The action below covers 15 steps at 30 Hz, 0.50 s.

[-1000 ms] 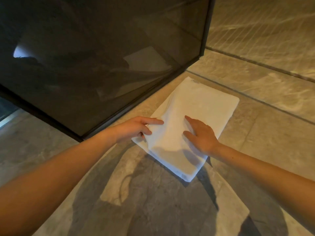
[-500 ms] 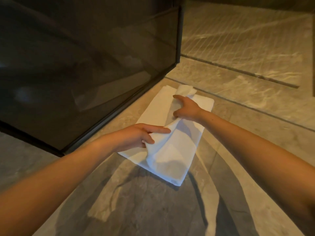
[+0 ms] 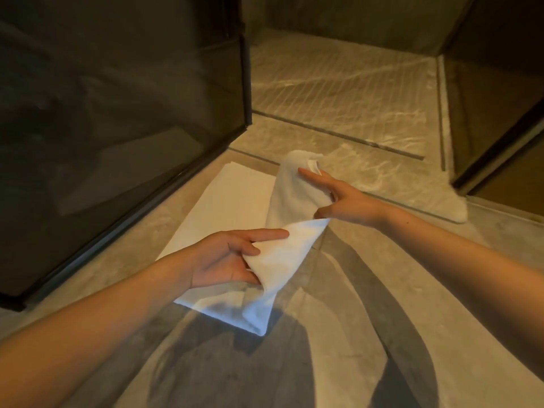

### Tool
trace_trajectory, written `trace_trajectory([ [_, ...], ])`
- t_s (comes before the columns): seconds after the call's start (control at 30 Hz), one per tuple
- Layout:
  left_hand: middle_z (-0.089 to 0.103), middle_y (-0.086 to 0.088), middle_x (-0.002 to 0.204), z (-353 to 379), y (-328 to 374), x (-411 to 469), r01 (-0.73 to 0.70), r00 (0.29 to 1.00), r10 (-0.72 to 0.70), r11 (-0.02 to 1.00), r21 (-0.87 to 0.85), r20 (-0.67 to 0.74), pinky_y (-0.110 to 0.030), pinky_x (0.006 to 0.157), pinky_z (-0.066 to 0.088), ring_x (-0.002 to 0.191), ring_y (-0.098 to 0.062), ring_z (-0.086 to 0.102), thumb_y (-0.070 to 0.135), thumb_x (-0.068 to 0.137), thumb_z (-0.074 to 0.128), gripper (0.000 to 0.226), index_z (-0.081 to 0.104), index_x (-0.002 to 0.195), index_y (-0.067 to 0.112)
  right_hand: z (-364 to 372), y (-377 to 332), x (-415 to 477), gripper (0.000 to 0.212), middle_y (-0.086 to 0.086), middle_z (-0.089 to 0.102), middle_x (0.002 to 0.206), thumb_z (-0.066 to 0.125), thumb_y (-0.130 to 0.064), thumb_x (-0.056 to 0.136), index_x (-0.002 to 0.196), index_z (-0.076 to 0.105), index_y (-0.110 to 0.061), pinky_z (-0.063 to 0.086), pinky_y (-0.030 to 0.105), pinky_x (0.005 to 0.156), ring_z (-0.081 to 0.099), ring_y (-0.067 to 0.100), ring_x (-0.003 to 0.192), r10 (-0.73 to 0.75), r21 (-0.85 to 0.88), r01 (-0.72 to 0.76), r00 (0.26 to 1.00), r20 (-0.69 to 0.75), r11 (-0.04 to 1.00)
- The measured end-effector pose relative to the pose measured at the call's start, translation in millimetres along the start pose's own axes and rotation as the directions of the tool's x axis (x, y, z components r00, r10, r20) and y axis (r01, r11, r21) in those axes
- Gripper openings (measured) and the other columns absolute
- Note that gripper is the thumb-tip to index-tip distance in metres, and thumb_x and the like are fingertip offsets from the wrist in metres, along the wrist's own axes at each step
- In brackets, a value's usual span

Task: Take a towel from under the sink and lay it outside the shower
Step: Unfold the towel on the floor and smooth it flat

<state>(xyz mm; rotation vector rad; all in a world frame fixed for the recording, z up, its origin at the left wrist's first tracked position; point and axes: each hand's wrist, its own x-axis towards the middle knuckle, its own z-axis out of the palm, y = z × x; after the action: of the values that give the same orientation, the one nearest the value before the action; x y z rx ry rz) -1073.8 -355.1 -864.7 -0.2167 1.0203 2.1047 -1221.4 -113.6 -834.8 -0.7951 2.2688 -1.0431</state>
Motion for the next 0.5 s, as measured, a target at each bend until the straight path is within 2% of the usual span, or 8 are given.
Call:
trace_trajectory([
  [0.1, 0.055, -0.014, 0.141, 16, -7, 25, 0.03, 0.999, -0.029, 1.0, -0.005, 0.028, -0.051, 0.091, 0.054, 0.127, -0.041, 0.052, -0.006, 0.089, 0.038, 0.051, 0.059, 0.133, 0.007, -15, 15, -32, 0.092, -0.007, 0.002, 0.164, 0.061, 0.013, 0.082, 0.155, 0.022, -0.026, 0.017, 0.007, 0.103, -0.01, -0.007, 0.142, 0.027, 0.035, -0.026, 0.999, -0.028, 0.999],
  [0.2, 0.059, -0.014, 0.136, 34, -16, 49, 0.072, 0.997, -0.071, 0.997, -0.013, 0.043, -0.054, 0.095, 0.052, 0.125, -0.041, 0.054, -0.008, 0.088, 0.036, 0.051, 0.061, 0.131, 0.004, -25, 33, -63, 0.091, -0.01, 0.004, 0.164, 0.064, 0.011, 0.082, 0.154, 0.023, -0.027, 0.018, -0.003, 0.096, -0.009, -0.003, 0.145, 0.072, 0.055, -0.068, 0.993, -0.094, 0.996],
  [0.23, 0.059, -0.015, 0.135, 41, -21, 58, 0.094, 0.994, -0.093, 0.995, -0.021, 0.052, -0.054, 0.095, 0.052, 0.125, -0.041, 0.054, -0.009, 0.087, 0.035, 0.052, 0.061, 0.131, 0.003, -29, 41, -75, 0.092, -0.011, 0.005, 0.164, 0.066, 0.008, 0.082, 0.154, 0.024, -0.03, 0.019, -0.001, 0.098, -0.007, -0.002, 0.145, 0.096, 0.042, -0.091, 0.988, -0.122, 0.995],
  [0.3, 0.059, -0.016, 0.135, 51, -31, 72, 0.124, 0.991, -0.122, 0.992, -0.037, 0.055, -0.054, 0.09, 0.054, 0.124, -0.042, 0.054, -0.011, 0.087, 0.033, 0.052, 0.061, 0.129, 0.001, -32, 55, -92, 0.094, -0.013, 0.006, 0.164, 0.07, 0.0, 0.08, 0.153, 0.024, -0.036, 0.022, 0.013, 0.108, -0.002, 0.0, 0.146, 0.152, -0.011, -0.156, 0.975, -0.163, 0.988],
  [0.37, 0.059, -0.018, 0.135, 63, -44, 89, 0.176, 0.983, -0.173, 0.983, -0.045, 0.067, -0.051, 0.085, 0.057, 0.123, -0.042, 0.055, -0.012, 0.087, 0.032, 0.052, 0.062, 0.128, 0.0, -34, 70, -113, 0.094, -0.012, 0.008, 0.164, 0.073, -0.007, 0.079, 0.153, 0.024, -0.039, 0.026, 0.025, 0.11, 0.003, 0.006, 0.148, 0.24, -0.081, -0.26, 0.95, -0.198, 0.962],
  [0.43, 0.059, -0.019, 0.134, 71, -58, 105, 0.233, 0.972, -0.232, 0.972, -0.027, 0.048, -0.052, 0.084, 0.057, 0.121, -0.041, 0.058, -0.012, 0.084, 0.034, 0.053, 0.064, 0.125, 0.0, -27, 86, -131, 0.092, -0.008, 0.012, 0.163, 0.074, -0.008, 0.08, 0.154, 0.024, -0.032, 0.023, 0.031, 0.114, 0.003, 0.012, 0.149, 0.335, -0.106, -0.362, 0.918, -0.211, 0.926],
  [0.5, 0.06, -0.019, 0.133, 77, -75, 121, 0.286, 0.958, -0.285, 0.954, 0.091, -0.025, -0.05, 0.083, 0.058, 0.115, -0.039, 0.062, -0.012, 0.084, 0.037, 0.051, 0.072, 0.117, 0.006, -14, 101, -143, 0.092, -0.001, 0.014, 0.163, 0.074, -0.003, 0.08, 0.155, 0.022, -0.02, 0.019, 0.026, 0.112, 0.005, 0.019, 0.15, 0.431, -0.097, -0.459, 0.876, -0.216, 0.883],
])
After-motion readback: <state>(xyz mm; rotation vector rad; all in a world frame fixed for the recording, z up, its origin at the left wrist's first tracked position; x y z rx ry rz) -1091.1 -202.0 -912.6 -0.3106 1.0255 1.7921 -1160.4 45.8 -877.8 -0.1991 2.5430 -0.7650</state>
